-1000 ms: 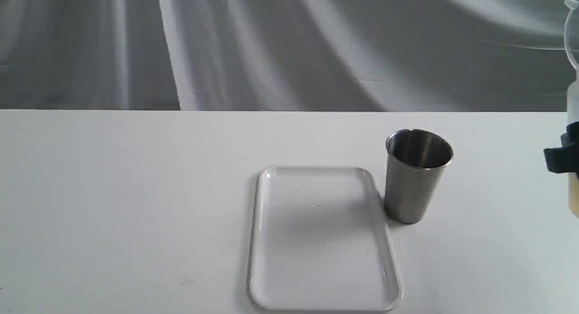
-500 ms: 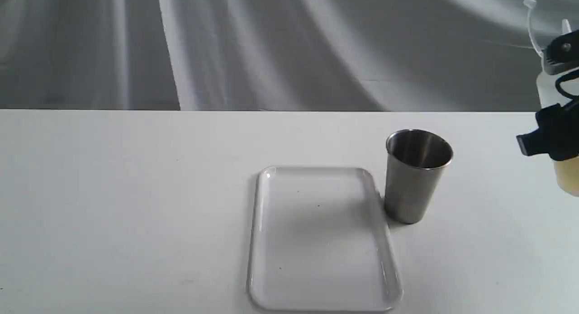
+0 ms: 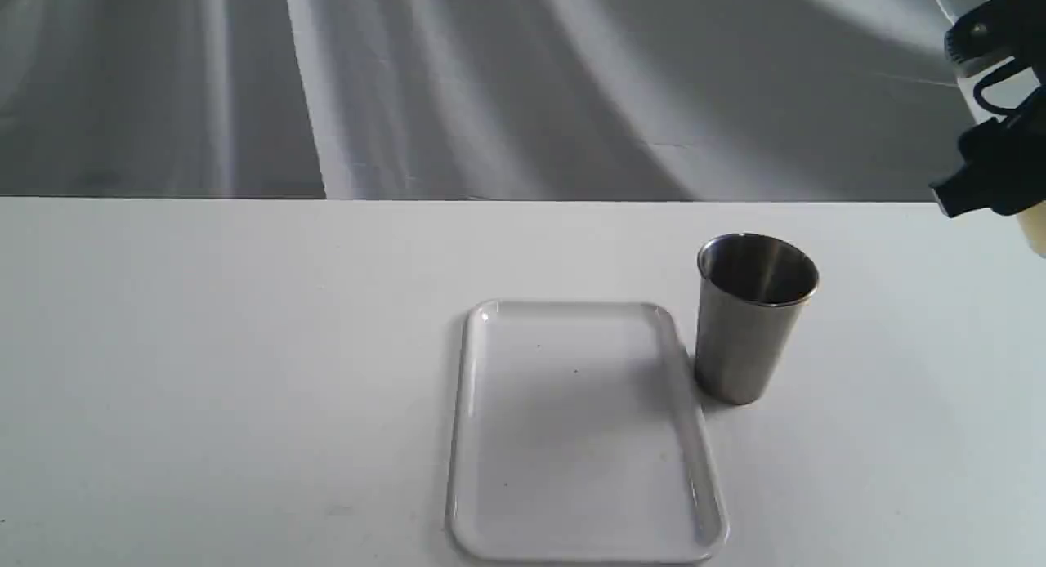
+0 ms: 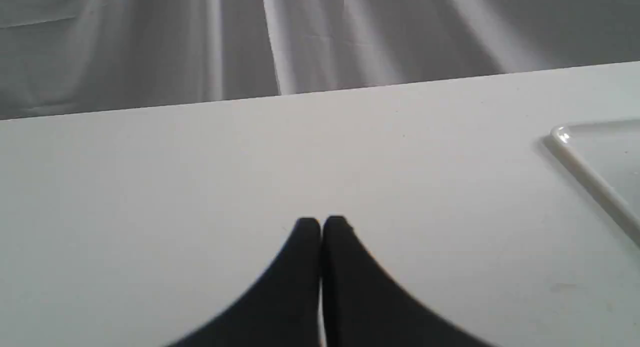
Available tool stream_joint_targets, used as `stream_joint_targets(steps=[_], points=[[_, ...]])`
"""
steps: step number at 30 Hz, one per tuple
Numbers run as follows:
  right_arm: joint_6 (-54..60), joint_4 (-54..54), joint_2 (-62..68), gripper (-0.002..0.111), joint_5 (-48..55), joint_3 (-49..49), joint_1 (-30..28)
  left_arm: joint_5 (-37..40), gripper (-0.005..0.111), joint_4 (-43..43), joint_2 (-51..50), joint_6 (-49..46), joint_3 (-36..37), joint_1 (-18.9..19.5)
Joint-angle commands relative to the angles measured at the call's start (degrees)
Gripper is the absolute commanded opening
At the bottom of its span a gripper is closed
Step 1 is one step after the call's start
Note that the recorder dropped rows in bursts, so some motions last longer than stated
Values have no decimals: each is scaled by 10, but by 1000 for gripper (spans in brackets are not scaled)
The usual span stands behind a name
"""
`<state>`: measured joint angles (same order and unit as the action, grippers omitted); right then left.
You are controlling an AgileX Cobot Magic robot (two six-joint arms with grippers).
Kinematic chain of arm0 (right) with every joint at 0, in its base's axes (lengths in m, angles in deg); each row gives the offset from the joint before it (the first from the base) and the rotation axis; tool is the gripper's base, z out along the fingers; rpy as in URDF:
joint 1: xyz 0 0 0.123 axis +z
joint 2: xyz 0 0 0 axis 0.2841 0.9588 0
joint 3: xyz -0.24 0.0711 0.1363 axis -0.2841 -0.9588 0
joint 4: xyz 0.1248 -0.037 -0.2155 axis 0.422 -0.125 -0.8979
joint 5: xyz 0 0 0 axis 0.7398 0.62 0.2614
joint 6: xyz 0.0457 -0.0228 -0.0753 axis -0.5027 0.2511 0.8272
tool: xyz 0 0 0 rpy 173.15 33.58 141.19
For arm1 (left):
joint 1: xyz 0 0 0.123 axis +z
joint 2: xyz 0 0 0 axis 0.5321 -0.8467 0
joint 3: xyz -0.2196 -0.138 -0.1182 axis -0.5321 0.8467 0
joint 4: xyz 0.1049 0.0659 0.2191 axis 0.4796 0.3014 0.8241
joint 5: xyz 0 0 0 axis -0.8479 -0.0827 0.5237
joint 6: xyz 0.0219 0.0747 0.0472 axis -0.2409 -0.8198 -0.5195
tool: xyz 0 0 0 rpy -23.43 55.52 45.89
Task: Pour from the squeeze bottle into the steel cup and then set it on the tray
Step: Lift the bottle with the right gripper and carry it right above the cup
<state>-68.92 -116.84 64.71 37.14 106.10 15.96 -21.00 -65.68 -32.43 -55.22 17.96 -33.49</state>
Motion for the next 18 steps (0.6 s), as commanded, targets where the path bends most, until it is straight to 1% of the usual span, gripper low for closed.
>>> stream_joint_targets(steps=[1, 6, 10, 18], points=[[2, -27, -1, 17, 0, 8, -1, -4, 0, 0, 1, 1, 3, 1], [6, -31, 0, 17, -4, 8, -1, -4, 0, 0, 1, 2, 3, 1], [6, -84, 5, 17, -4, 8, 3, -4, 0, 0, 1, 2, 3, 1], [6, -195, 49, 17, 35, 8, 54, -4, 0, 0, 1, 1, 3, 1]])
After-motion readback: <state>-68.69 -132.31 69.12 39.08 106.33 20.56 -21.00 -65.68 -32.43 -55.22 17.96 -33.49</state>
